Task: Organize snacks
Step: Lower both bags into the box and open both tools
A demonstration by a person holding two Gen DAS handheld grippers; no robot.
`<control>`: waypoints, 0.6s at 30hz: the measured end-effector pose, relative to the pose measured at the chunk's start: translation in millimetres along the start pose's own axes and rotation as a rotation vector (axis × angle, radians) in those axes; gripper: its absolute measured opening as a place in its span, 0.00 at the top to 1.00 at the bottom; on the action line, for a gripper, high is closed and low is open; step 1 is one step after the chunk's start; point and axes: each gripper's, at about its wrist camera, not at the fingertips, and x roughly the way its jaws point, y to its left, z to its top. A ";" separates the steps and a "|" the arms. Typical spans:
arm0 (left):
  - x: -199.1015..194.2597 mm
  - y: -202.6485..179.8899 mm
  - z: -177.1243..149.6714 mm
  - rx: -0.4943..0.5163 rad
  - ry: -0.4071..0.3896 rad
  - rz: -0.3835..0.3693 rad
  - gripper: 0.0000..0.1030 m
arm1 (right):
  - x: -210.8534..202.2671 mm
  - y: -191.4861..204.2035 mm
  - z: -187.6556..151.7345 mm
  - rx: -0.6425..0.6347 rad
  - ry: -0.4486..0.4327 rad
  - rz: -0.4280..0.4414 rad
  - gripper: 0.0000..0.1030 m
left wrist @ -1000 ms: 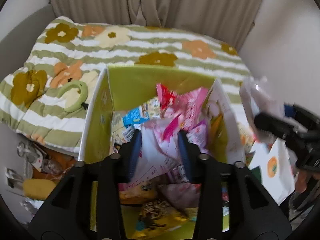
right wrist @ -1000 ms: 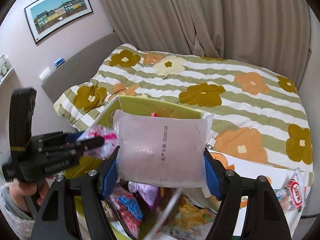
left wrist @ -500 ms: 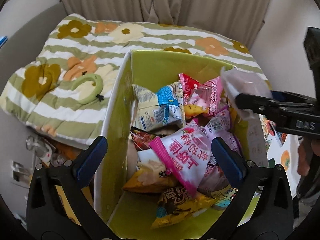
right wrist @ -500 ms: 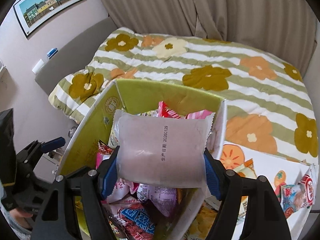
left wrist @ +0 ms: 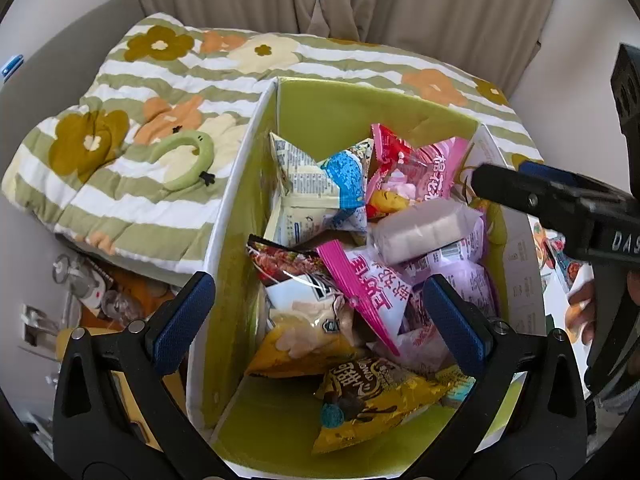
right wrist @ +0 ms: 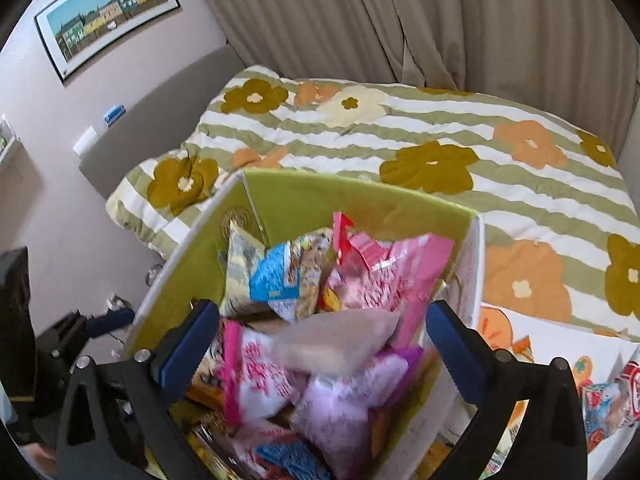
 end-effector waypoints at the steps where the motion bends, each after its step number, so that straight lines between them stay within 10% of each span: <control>1: -1.6 -0.7 -1.1 -0.002 -0.001 -0.001 0.00 | -1.3 0.5 -2.4 -0.003 0.004 -0.004 0.00; 18: -68.1 -32.9 -7.8 0.053 -0.106 -0.086 0.00 | -89.0 9.2 -29.0 0.017 -0.089 -0.068 0.00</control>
